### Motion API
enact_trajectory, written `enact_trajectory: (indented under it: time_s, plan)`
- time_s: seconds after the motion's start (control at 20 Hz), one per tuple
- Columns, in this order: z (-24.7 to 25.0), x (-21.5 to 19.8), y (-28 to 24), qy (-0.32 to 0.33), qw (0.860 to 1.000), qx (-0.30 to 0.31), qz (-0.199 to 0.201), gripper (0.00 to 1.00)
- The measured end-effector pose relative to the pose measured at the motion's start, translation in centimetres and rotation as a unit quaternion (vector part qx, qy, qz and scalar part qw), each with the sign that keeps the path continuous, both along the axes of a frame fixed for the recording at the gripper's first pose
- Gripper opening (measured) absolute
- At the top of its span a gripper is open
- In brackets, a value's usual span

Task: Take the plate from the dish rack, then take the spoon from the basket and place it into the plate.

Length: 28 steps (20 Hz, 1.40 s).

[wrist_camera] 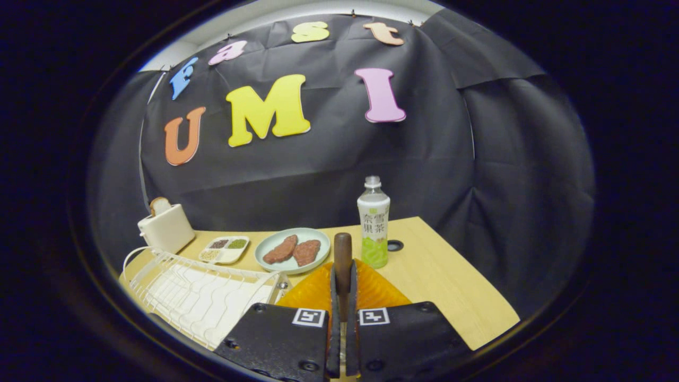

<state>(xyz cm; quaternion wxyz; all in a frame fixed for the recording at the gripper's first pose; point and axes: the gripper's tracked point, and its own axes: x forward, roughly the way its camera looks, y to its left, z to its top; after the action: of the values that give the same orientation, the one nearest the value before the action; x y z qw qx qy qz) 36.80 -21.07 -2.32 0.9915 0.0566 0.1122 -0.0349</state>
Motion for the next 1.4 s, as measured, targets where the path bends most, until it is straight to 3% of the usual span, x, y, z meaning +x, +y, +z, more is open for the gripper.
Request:
enact_trajectory:
  time_s: [0.2, 0.6, 1.0, 1.4]
  plan:
    - [4.5, -3.8, 0.3, -0.055, 0.998, -0.026, -0.02, 0.1]
    - [7.6, -14.9, 5.4, -0.09, 0.995, -0.034, -0.005, 0.1]
    - [1.4, -23.8, 14.3, -0.079, 0.996, -0.04, 0.018, 0.1]
    - [-4.9, -25.4, 22.7, -0.067, 0.997, 0.015, 0.04, 0.1]
